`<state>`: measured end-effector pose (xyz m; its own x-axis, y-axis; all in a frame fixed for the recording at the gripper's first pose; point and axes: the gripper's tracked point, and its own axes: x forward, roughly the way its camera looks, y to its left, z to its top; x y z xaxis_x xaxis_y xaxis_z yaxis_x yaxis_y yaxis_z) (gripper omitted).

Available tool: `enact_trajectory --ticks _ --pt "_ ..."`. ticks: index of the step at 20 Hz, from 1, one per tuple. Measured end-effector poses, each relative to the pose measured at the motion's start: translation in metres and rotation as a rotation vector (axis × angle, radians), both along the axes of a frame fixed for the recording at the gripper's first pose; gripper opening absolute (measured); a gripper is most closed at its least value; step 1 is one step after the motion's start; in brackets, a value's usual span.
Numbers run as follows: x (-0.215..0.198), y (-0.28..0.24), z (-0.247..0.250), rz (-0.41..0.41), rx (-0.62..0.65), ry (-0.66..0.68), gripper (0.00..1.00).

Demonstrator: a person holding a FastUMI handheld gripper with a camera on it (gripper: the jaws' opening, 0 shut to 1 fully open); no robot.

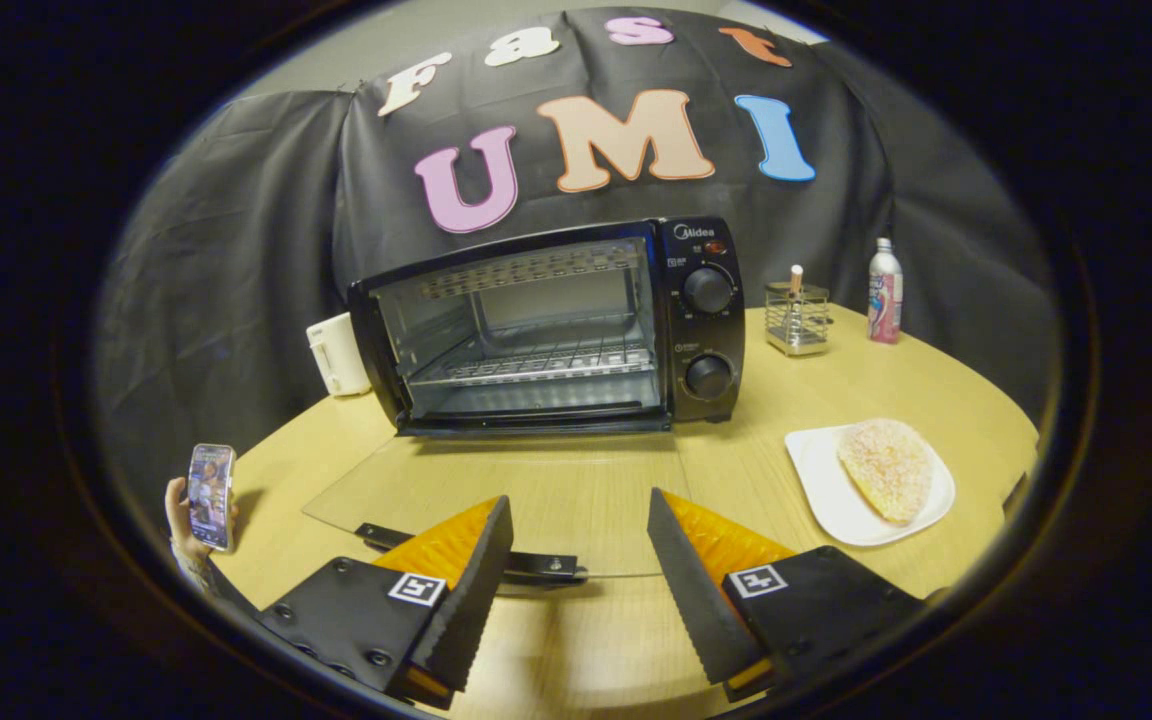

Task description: Open the toaster oven, put the food inside, and close the toaster oven door.

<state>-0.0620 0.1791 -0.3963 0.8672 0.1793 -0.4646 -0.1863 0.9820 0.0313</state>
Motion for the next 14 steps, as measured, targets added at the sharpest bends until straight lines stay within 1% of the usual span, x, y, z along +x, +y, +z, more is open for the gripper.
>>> enact_trajectory --ticks 4,7,9,11,14 --pt "-0.003 -0.001 0.01 0.017 0.006 -0.011 0.87" --pt "-0.004 -0.021 0.026 0.002 -0.014 -0.034 0.87" --pt "-0.005 -0.041 0.041 -0.027 -0.019 -0.063 0.87" --pt "-0.005 -0.066 0.052 -0.072 -0.028 -0.083 0.87" --pt "-0.005 -0.12 0.067 -0.19 -0.062 -0.114 0.87"
